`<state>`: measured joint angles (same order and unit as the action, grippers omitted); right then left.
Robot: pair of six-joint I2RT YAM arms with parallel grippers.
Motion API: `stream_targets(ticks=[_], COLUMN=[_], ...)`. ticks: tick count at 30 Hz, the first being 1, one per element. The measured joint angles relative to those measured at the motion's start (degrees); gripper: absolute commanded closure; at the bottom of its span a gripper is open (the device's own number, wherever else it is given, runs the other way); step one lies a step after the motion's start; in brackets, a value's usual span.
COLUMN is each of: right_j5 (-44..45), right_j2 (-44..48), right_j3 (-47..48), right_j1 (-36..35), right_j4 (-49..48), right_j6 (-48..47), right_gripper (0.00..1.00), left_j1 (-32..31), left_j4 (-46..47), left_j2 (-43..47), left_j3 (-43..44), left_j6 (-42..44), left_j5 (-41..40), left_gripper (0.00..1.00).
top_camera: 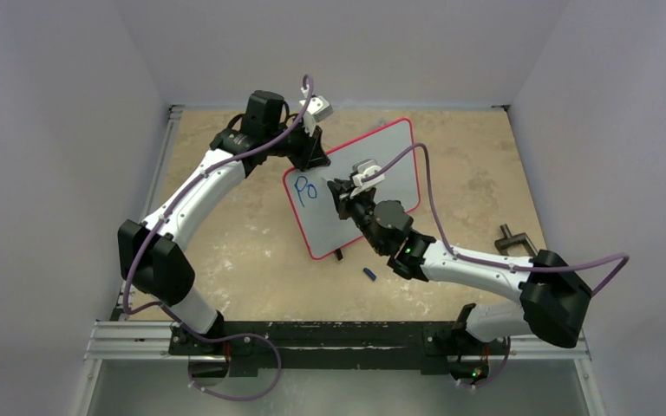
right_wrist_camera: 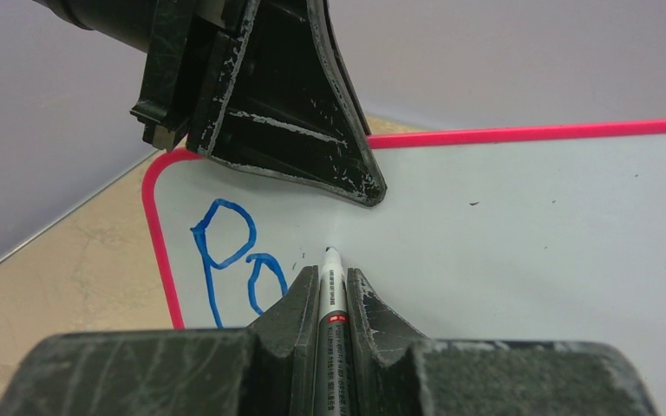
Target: Write a sentence on the whiteboard
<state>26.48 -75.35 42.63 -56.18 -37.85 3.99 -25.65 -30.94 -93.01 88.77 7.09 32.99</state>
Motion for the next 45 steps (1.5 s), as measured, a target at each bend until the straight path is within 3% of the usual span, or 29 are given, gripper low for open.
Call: stream_targets(ticks=[45], right_j5=[-3.56], right_j2=[-2.34], right_j3=[1.38], right_j1=[0.35], right_j4=[-1.4], right_j6=[-0.02], right_gripper=[1.0], left_j1=[0.2], left_j4=[-0.04], left_j2=[-0.2], left_j3=[0.02], left_j6=[0.66], left_j5=[-0.44], left_gripper=[1.0])
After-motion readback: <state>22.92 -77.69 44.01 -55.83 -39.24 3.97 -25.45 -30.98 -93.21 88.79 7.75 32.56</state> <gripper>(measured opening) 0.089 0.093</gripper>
